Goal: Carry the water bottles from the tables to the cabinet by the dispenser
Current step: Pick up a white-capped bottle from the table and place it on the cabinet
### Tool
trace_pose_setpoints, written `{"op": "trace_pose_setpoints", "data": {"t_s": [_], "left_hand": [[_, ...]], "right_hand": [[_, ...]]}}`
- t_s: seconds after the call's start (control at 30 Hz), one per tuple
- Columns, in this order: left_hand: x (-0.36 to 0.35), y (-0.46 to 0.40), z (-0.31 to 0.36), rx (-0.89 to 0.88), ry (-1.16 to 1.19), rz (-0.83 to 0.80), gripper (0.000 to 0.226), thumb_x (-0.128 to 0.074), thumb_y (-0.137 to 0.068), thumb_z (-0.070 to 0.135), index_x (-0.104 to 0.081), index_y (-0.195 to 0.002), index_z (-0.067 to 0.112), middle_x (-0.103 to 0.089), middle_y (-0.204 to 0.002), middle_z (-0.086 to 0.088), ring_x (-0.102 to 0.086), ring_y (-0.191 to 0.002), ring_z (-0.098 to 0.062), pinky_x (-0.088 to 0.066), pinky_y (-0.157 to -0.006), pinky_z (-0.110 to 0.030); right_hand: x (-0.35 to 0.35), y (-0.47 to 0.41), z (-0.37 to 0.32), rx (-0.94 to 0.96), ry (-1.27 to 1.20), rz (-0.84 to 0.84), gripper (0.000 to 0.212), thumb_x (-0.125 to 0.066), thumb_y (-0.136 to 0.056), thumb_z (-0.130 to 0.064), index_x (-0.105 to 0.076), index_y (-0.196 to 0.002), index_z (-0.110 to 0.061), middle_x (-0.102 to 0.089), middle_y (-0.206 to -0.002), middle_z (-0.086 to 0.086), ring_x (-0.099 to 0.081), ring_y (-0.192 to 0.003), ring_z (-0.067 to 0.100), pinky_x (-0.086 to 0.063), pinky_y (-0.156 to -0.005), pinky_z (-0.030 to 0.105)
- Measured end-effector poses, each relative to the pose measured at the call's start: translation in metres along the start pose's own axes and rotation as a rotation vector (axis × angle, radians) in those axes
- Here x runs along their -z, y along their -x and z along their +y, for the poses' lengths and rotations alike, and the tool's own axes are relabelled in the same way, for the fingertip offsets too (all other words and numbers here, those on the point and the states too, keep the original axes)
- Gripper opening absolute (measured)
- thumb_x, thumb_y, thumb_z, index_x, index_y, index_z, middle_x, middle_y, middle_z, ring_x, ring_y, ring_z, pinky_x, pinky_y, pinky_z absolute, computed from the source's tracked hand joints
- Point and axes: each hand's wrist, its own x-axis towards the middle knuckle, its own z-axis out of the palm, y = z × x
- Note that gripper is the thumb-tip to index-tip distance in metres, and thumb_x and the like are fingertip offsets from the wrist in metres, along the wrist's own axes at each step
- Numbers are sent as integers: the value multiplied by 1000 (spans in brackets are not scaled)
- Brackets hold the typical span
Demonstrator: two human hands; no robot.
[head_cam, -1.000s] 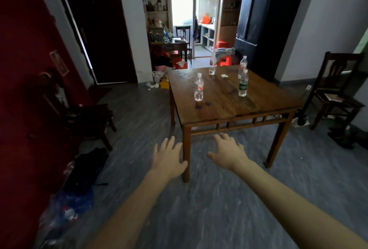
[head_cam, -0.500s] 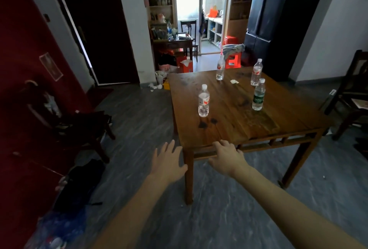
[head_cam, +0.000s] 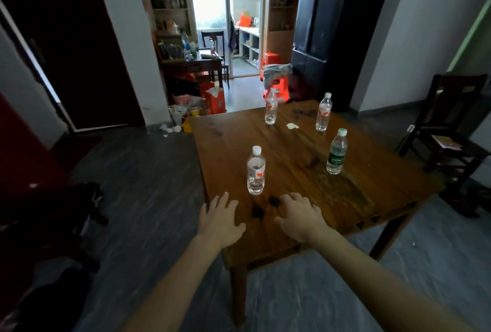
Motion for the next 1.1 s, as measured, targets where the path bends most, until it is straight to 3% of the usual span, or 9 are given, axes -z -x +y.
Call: {"op": "trace_pose_setpoints", "data": {"t_s": [0.2, 0.67, 1.1], "left_hand": [[6, -69, -10, -14, -1, -46, 71, -49, -97, 54, -22, -158, 30, -4, -170, -2, -6, -156, -26, -6, -124, -50], [7, -237, -8, 108, -8, -104, 77, -61, -93, 47, -23, -158, 28, -4, -170, -4, -6, -156, -26, -8, -125, -51], [-16, -288, -25, 189, 82, -286, 103, -80, -79, 42, -16, -159, 33, 1, -170, 1, -6, -156, -26, -9, -125, -51]], "right_hand": [[7, -69, -3, -66, 7, -45, 68, -57, -93, -45, -30, -153, -28, -24, -162, 7, -23, -149, 28, -20, -120, 55], [23, -263, 31, -21, 50, -120, 69, -58, -94, -44, -29, -154, -25, -22, -163, 9, -22, -150, 28, -22, -120, 54], [-3, -350, 37, 75, 113, -227, 70, -56, -95, -43, -26, -155, -23, -23, -163, 9, -25, -149, 27, -23, -120, 55]]}}
